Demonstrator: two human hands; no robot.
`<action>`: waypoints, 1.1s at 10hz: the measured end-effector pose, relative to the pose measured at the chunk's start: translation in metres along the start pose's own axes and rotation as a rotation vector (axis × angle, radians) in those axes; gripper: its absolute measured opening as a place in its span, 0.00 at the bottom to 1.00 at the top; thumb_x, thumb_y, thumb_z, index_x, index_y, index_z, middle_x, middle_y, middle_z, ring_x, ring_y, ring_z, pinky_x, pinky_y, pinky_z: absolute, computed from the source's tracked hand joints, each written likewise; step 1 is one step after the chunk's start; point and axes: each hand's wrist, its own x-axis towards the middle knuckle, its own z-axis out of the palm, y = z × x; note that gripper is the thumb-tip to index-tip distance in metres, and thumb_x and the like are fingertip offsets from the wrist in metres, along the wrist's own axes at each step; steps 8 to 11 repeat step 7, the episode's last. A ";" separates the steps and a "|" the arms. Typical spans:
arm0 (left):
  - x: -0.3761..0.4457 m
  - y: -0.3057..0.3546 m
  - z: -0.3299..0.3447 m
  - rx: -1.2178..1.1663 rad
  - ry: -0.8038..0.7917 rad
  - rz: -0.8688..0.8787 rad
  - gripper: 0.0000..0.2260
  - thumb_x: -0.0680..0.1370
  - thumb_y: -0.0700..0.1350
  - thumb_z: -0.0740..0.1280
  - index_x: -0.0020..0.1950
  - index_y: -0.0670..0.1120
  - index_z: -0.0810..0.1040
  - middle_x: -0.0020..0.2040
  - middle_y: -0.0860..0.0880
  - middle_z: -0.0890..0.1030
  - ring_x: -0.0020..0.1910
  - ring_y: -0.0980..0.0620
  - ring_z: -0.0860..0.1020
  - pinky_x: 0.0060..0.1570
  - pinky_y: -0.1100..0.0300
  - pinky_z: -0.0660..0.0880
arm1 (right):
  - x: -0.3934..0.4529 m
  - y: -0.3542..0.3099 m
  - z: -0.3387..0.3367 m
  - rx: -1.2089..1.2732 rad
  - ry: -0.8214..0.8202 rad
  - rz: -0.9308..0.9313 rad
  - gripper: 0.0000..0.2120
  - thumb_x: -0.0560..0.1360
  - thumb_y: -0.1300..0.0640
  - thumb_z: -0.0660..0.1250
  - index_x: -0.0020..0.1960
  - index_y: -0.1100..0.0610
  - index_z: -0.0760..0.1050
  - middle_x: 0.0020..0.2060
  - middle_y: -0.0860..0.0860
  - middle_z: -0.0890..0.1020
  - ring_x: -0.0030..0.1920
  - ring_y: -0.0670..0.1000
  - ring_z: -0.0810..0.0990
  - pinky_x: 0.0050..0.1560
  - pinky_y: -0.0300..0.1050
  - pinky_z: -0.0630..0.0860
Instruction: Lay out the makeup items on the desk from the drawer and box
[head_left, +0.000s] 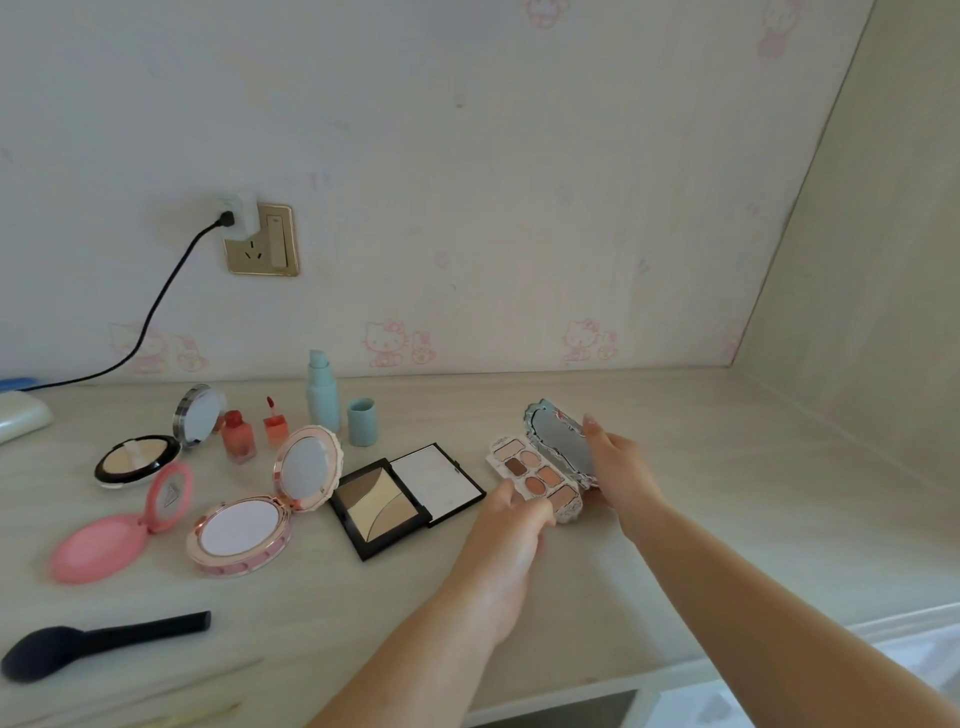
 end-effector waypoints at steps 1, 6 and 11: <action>0.008 -0.003 -0.004 0.030 -0.046 -0.027 0.37 0.61 0.45 0.62 0.72 0.49 0.67 0.65 0.49 0.76 0.52 0.53 0.75 0.62 0.57 0.69 | 0.006 0.002 0.000 -0.043 0.001 0.006 0.22 0.77 0.39 0.56 0.38 0.54 0.76 0.33 0.50 0.77 0.33 0.49 0.73 0.34 0.41 0.65; 0.015 -0.011 -0.022 -0.112 -0.139 -0.022 0.14 0.64 0.44 0.64 0.46 0.54 0.82 0.55 0.56 0.83 0.59 0.59 0.75 0.60 0.57 0.70 | 0.014 0.011 -0.004 -0.063 -0.025 -0.030 0.21 0.77 0.40 0.58 0.49 0.57 0.78 0.43 0.53 0.81 0.42 0.53 0.77 0.44 0.45 0.71; 0.002 -0.004 -0.021 -0.094 -0.071 0.005 0.12 0.69 0.44 0.68 0.51 0.57 0.79 0.58 0.57 0.79 0.56 0.63 0.73 0.60 0.58 0.70 | 0.001 0.009 -0.014 -0.035 0.026 -0.115 0.14 0.77 0.43 0.59 0.53 0.52 0.76 0.45 0.47 0.80 0.46 0.48 0.77 0.46 0.44 0.68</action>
